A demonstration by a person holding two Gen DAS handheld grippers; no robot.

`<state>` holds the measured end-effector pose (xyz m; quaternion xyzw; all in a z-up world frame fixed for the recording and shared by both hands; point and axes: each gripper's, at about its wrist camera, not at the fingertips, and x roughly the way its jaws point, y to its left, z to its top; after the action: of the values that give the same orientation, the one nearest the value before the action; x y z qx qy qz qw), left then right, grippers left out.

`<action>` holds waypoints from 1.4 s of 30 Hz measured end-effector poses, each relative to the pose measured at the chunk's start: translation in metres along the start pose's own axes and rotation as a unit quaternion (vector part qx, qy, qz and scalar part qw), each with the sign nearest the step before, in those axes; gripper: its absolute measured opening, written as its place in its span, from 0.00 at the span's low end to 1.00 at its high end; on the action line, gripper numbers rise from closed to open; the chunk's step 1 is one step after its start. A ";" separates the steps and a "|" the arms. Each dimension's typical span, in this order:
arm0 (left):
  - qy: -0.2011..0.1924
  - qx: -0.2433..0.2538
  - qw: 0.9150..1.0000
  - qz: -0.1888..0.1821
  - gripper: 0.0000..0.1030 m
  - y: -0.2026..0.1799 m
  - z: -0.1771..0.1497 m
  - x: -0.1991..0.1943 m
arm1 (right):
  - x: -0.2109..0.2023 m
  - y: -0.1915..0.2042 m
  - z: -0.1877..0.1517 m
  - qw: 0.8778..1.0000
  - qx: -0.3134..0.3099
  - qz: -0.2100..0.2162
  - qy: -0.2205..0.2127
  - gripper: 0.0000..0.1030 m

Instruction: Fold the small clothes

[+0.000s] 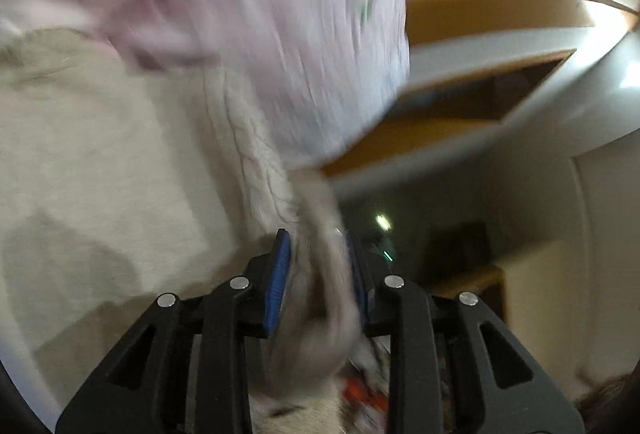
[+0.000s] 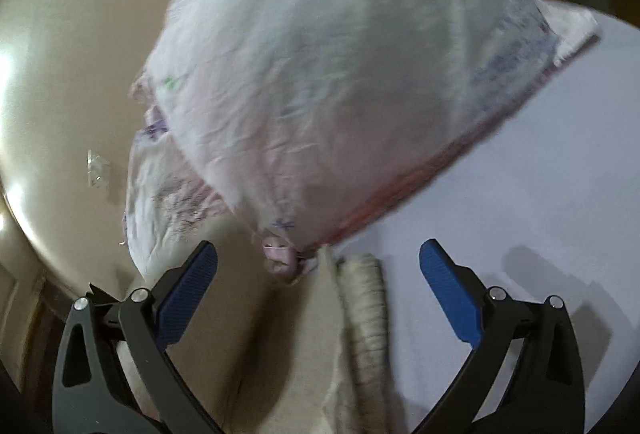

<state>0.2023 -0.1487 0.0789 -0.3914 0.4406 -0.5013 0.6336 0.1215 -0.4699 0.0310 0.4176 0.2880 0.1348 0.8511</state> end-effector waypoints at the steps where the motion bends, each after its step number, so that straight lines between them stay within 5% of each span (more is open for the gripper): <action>1: 0.009 0.005 1.000 -0.004 0.27 -0.001 -0.002 0.003 | 0.002 -0.007 0.002 1.000 0.014 0.002 0.017 0.98; 3: 0.001 0.057 0.998 0.035 0.33 -0.009 -0.009 -0.013 | 0.011 -0.013 0.003 0.998 0.034 0.008 0.061 0.98; 5: -0.038 0.090 0.988 0.122 0.63 -0.008 -0.013 -0.043 | 0.022 -0.012 0.000 0.994 0.036 0.007 0.103 0.98; 8: -0.074 0.096 0.960 0.254 0.65 0.011 -0.014 -0.080 | 0.040 -0.008 -0.011 0.987 0.028 -0.007 0.159 0.98; 10: -0.073 0.073 0.950 0.296 0.66 0.030 -0.013 -0.092 | 0.051 -0.007 -0.019 0.982 0.022 -0.022 0.189 0.98; 15: -0.025 0.046 0.947 0.316 0.75 0.059 -0.023 -0.077 | 0.061 0.001 -0.032 0.977 0.006 -0.012 0.212 0.98; 17: -0.015 0.060 0.939 0.337 0.78 0.064 -0.028 -0.070 | 0.064 0.006 -0.036 0.977 -0.003 -0.006 0.212 0.84; 19: -0.010 0.054 0.942 0.332 0.77 0.071 -0.033 -0.061 | 0.071 0.011 -0.046 0.974 -0.011 -0.015 0.224 0.61; 23: -0.019 0.085 0.942 0.324 0.45 0.064 -0.044 -0.070 | 0.074 0.034 -0.059 0.974 -0.031 -0.006 0.225 0.44; 25: -0.023 0.099 0.946 0.308 0.42 0.053 -0.046 -0.098 | 0.077 0.051 -0.069 0.971 -0.052 0.012 0.232 0.40; 26: -0.030 0.113 0.942 0.314 0.42 0.047 -0.048 -0.109 | 0.079 0.057 -0.073 0.969 -0.060 0.019 0.237 0.39; 28: -0.052 0.151 0.922 0.352 0.43 0.037 -0.051 -0.133 | 0.095 0.079 -0.091 0.961 -0.097 0.020 0.257 0.39; 31: -0.069 0.170 0.888 0.421 0.48 0.042 -0.049 -0.159 | 0.106 0.097 -0.101 0.957 -0.168 -0.089 0.220 0.55; 33: -0.096 0.177 0.880 0.431 0.49 0.036 -0.056 -0.174 | 0.088 0.100 -0.093 0.968 -0.157 -0.098 0.168 0.56; 35: -0.119 0.197 0.870 0.436 0.64 0.024 -0.069 -0.185 | 0.065 0.106 -0.082 0.977 -0.150 -0.077 0.128 0.56; 37: -0.135 0.212 0.862 0.440 0.72 0.013 -0.081 -0.189 | 0.066 0.112 -0.082 0.975 -0.157 -0.065 0.143 0.56; 38: -0.138 0.214 0.861 0.440 0.75 0.009 -0.085 -0.186 | 0.075 0.116 -0.087 0.969 -0.167 -0.069 0.168 0.54; 40: -0.137 0.214 0.857 0.448 0.85 0.002 -0.101 -0.180 | 0.095 0.120 -0.101 0.953 -0.197 -0.107 0.202 0.12; 42: -0.139 0.213 0.844 0.473 0.95 -0.003 -0.111 -0.167 | 0.105 0.112 -0.101 0.951 -0.192 -0.145 0.193 0.11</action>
<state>0.0774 0.0083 0.0754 -0.0564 0.3626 -0.1624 0.9159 0.1454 -0.2876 0.0310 0.1666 0.4727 0.1402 0.8539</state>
